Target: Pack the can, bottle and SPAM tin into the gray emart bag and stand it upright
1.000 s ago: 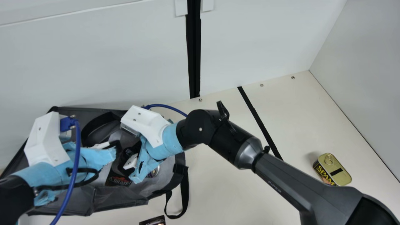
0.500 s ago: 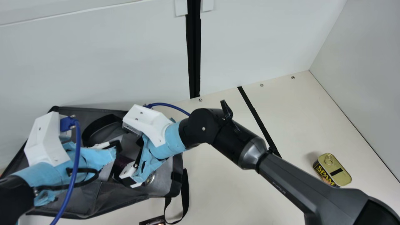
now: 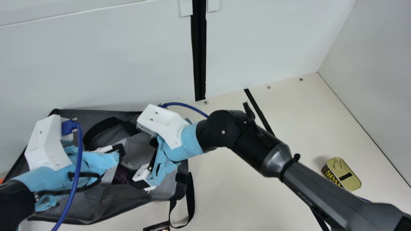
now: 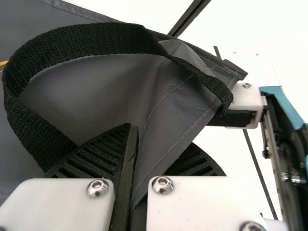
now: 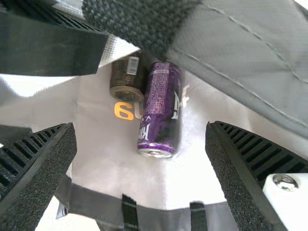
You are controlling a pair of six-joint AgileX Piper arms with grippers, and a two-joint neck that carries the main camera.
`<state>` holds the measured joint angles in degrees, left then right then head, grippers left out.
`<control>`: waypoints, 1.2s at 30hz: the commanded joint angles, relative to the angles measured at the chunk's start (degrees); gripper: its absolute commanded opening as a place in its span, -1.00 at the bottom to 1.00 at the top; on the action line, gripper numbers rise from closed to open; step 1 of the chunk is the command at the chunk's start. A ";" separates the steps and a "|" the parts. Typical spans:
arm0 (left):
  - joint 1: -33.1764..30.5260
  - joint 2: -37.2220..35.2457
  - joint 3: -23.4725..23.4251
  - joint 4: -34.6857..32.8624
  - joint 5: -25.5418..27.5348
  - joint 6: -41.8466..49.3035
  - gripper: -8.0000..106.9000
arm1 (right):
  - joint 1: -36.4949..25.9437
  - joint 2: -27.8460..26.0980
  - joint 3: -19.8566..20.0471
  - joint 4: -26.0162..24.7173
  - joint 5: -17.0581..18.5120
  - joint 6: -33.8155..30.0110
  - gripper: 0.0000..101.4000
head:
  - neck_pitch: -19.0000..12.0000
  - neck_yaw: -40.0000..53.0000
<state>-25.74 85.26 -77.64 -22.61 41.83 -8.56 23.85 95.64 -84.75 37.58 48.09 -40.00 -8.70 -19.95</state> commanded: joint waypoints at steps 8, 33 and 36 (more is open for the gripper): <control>0.00 0.00 0.00 0.00 0.00 0.00 -1.00 | -0.99 -3.43 1.84 -1.42 0.11 1.41 0.87 | -1.30 -0.05; 0.00 0.00 0.00 0.00 0.00 0.00 -1.00 | -1.82 -14.95 7.89 -12.02 -1.80 14.30 0.87 | -1.30 -0.05; 0.00 0.00 0.00 0.00 0.00 0.00 -1.00 | -2.19 -16.57 8.80 -14.07 -1.89 16.30 0.87 | -1.30 -0.05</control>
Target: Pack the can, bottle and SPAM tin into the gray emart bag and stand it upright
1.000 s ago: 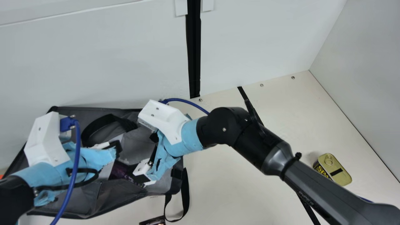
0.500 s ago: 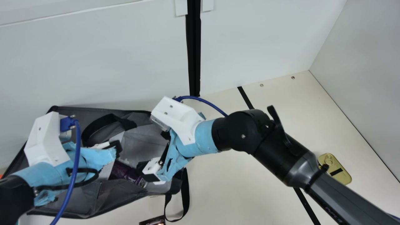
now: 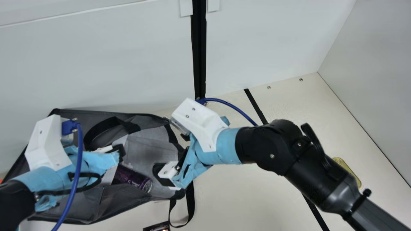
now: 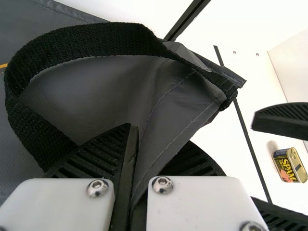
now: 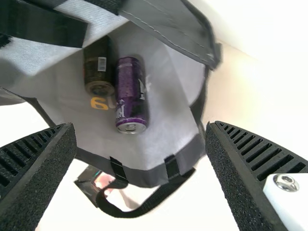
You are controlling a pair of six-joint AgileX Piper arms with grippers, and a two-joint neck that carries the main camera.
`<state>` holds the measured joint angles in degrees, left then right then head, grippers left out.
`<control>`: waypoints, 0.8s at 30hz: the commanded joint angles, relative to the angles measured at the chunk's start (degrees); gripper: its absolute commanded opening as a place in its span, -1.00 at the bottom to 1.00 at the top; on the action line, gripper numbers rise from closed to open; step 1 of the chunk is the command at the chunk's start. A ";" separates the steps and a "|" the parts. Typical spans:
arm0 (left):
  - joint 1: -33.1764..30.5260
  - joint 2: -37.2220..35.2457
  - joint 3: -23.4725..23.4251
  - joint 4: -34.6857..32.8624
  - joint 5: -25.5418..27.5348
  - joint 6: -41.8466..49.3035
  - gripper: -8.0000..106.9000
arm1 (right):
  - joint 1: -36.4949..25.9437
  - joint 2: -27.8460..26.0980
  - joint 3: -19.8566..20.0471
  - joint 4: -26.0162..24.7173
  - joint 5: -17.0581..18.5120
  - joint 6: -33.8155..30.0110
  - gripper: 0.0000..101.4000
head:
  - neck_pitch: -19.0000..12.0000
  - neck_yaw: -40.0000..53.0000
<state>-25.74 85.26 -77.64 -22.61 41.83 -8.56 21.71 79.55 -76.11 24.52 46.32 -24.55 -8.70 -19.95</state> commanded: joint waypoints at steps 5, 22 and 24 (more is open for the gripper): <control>0.00 0.00 0.00 0.00 0.00 0.00 -1.00 | -0.85 -3.18 1.61 -4.34 0.04 3.87 0.87 | -1.30 -0.05; 0.00 0.00 0.00 0.00 0.00 0.00 -1.00 | -7.04 -11.48 6.16 -9.68 2.16 5.95 0.87 | -1.30 -0.05; 0.00 0.00 0.00 0.00 0.00 0.00 -1.00 | -8.06 -12.54 6.70 -10.12 2.43 5.61 0.87 | -1.30 -0.05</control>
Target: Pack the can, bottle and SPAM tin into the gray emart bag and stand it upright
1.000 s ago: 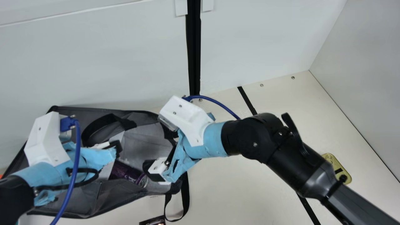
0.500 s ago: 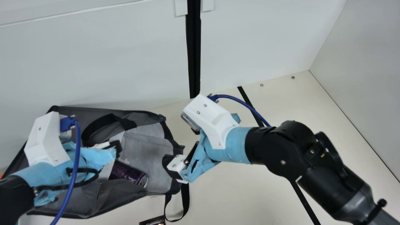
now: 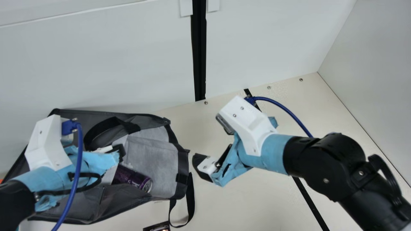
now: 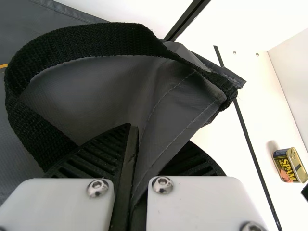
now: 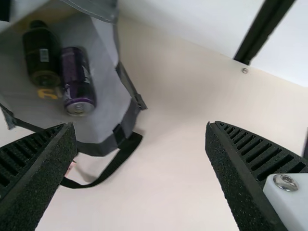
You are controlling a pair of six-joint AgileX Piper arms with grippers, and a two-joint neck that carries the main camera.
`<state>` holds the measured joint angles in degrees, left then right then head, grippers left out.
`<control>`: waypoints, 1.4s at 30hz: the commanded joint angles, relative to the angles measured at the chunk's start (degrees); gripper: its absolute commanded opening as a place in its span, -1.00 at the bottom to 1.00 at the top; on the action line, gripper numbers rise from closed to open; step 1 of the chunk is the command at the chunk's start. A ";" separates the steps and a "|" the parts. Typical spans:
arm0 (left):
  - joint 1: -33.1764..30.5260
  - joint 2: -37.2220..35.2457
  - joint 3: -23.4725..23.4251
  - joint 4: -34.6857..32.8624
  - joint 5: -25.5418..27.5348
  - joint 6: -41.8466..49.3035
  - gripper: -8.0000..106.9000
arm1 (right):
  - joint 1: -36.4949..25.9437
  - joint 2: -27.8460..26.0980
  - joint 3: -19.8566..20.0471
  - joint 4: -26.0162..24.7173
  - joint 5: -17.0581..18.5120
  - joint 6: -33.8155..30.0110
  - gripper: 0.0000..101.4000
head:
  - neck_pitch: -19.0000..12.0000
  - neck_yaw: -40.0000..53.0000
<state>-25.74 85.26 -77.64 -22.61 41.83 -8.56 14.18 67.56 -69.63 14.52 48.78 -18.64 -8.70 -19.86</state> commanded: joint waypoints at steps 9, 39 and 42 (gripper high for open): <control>0.00 0.00 0.00 0.00 0.00 0.00 -1.00 | -5.86 -5.25 2.83 -1.16 1.41 -2.92 0.87 | -1.30 -0.14; 0.00 0.00 0.00 0.00 0.00 0.00 -1.00 | -24.41 -17.47 5.87 -4.77 8.69 -5.02 0.87 | -1.30 -0.14; 0.00 0.00 0.00 0.00 0.00 0.00 -1.00 | -24.17 -18.08 5.22 -8.12 9.52 -2.36 0.87 | -1.30 -0.14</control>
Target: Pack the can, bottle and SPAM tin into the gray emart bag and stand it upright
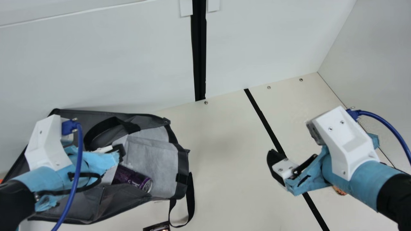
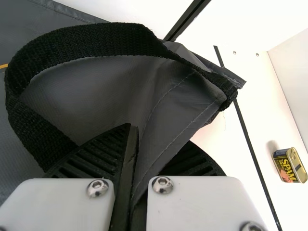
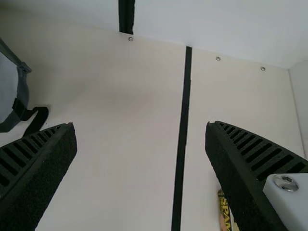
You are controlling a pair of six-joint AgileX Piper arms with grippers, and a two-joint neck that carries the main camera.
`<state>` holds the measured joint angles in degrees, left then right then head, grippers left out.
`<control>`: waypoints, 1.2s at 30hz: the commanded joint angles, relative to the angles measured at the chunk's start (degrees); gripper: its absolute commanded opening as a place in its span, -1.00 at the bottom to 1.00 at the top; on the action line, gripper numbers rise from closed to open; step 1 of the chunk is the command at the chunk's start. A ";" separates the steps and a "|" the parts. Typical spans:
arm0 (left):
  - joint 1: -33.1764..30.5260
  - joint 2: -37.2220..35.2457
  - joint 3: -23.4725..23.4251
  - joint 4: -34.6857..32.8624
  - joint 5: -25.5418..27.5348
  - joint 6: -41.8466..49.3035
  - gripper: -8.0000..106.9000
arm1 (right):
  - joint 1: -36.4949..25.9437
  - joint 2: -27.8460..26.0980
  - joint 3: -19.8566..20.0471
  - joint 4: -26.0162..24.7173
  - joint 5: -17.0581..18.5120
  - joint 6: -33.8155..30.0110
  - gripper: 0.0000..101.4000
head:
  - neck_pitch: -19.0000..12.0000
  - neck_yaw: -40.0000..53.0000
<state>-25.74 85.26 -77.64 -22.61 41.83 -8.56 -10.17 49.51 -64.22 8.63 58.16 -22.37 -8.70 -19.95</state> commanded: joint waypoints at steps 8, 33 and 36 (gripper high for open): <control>0.00 0.00 0.00 0.00 0.00 0.00 -1.00 | 2.07 -0.91 -2.73 -11.77 3.69 9.60 0.87 | -1.30 -0.05; 0.00 0.00 0.00 0.00 0.00 0.00 -1.00 | 2.34 -3.26 -3.60 -25.80 11.74 24.50 0.87 | -1.30 -0.05; 0.00 0.00 0.00 0.00 0.00 0.00 -1.00 | -0.50 -4.09 -3.17 -24.68 11.74 23.15 0.87 | -1.30 -0.05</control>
<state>-25.74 85.26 -77.64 -22.61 41.83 -8.56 -9.23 45.60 -67.44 -16.51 69.94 1.33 -8.70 -19.95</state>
